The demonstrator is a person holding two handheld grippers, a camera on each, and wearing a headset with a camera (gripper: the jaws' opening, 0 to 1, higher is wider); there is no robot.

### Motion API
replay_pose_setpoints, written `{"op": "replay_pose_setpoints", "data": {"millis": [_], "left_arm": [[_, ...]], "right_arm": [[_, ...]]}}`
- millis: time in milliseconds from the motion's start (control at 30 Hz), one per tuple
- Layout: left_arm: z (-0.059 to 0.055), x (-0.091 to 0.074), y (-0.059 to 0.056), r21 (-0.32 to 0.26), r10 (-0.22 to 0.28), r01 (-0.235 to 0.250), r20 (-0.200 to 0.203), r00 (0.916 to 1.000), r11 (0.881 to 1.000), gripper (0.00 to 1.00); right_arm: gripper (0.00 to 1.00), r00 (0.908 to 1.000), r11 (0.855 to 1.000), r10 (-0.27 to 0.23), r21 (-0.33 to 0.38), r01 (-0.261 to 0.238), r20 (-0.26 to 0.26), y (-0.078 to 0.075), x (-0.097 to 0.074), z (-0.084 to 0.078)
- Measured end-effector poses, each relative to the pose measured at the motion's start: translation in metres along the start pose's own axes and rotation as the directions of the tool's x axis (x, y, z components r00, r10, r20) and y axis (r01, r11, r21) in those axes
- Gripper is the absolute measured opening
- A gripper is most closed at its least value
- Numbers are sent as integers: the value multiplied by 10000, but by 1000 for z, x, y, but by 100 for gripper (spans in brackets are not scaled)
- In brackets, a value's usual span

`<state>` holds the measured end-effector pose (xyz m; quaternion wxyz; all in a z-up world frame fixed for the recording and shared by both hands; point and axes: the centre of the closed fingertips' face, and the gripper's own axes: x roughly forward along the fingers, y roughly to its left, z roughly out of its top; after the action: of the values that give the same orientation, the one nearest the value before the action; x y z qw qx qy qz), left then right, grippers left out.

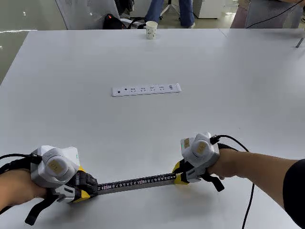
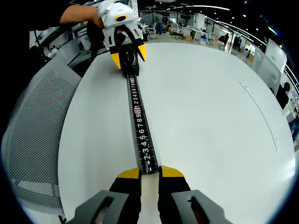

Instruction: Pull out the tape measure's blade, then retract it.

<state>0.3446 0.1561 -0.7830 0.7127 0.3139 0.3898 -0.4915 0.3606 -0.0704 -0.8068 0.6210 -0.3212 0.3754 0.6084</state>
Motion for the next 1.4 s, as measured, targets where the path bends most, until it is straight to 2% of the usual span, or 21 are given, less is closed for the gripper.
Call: {"op": "replay_pose_setpoints", "data": {"millis": [733, 1067, 1400], "left_arm": [[0, 0, 1, 7, 5, -5, -11, 10000, 10000, 35], [0, 0, 0, 13, 6, -6, -6, 10000, 10000, 35], [2, -1, -1, 21, 1, -2, 79, 10000, 10000, 35]], "right_arm": [[9, 10000, 10000, -56, 81, 56, -56, -2, -6, -10], [9, 10000, 9996, -82, 265, 82, 1, -1, -6, -9], [10, 10000, 10000, 64, -15, -64, 60, -1, -6, -9]]}}
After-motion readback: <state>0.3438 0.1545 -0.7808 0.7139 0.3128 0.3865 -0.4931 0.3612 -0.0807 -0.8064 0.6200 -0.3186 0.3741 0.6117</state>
